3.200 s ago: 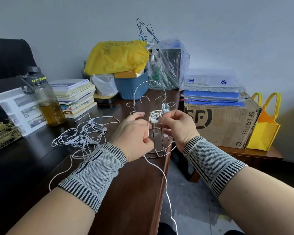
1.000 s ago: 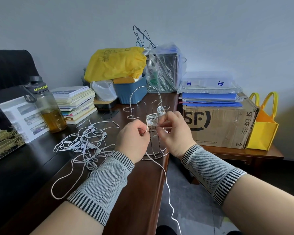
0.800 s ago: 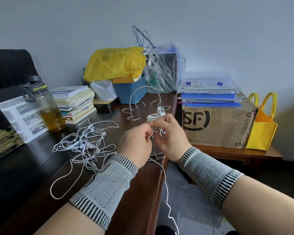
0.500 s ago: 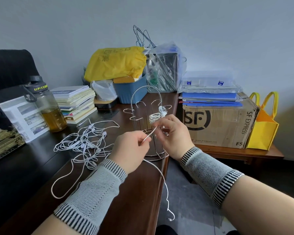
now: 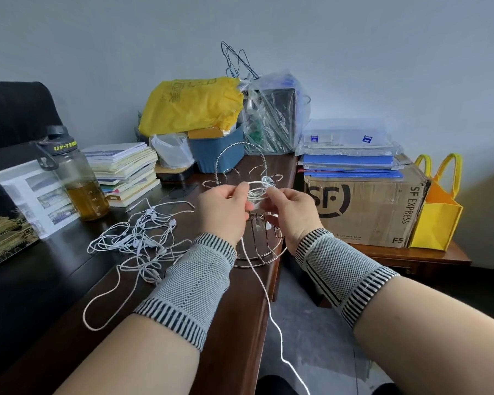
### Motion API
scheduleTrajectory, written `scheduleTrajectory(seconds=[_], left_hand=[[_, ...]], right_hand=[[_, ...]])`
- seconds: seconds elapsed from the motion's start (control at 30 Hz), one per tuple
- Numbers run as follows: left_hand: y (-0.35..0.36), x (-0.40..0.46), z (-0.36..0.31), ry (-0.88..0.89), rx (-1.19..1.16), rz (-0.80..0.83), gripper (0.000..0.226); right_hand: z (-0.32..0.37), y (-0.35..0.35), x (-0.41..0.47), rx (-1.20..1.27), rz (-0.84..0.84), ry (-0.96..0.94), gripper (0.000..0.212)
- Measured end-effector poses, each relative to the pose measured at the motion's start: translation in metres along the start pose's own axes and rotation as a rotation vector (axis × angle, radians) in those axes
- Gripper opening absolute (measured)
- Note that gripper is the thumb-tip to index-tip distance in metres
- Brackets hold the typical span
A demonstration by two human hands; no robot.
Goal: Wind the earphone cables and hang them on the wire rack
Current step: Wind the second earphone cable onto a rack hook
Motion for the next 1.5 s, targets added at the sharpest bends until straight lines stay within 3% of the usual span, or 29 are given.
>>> scheduleTrajectory(seconds=[0.23, 0.37, 0.47, 0.77, 0.93, 1.13, 1.27, 1.43, 1.5], left_hand=[[-0.011, 0.009, -0.002, 0.071, 0.19, -0.037, 0.034], [-0.008, 0.014, -0.005, 0.182, 0.51, 0.044, 0.041], [-0.008, 0.013, -0.006, 0.233, 0.615, 0.079, 0.044], [-0.01, 0.004, 0.01, 0.293, 0.608, 0.203, 0.035], [-0.01, 0.001, 0.013, 0.347, 0.585, 0.258, 0.037], [-0.005, -0.005, 0.012, 0.372, 0.642, 0.357, 0.013], [-0.003, -0.005, 0.016, 0.403, 0.652, 0.442, 0.018], [-0.012, -0.005, 0.012, 0.428, 0.637, 0.353, 0.016], [-0.018, -0.003, 0.015, 0.356, 0.554, 0.321, 0.018]], right_hand=[[0.007, 0.001, 0.004, -0.086, -0.056, 0.083, 0.034], [0.005, 0.002, 0.003, -0.119, -0.081, 0.107, 0.036], [0.007, 0.002, 0.002, -0.144, -0.09, 0.093, 0.036], [0.012, 0.001, -0.004, -0.303, -0.116, -0.117, 0.014], [0.014, 0.004, -0.016, -0.391, -0.122, -0.301, 0.023], [0.016, 0.017, -0.027, -0.568, -0.061, -0.601, 0.027], [0.013, 0.02, -0.029, -0.642, -0.005, -0.651, 0.036], [0.016, 0.016, -0.026, -0.656, -0.072, -0.66, 0.014], [0.018, 0.013, -0.026, -0.646, -0.085, -0.64, 0.007]])
Point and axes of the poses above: each hand's wrist, its own x-axis towards the middle knuckle, its own y-axis out of the palm, z = x × y, the point moved 6 cm from there along x, towards the middle knuckle, and after that the axes turned 13 degrees about -x, right-handed, at the moved point
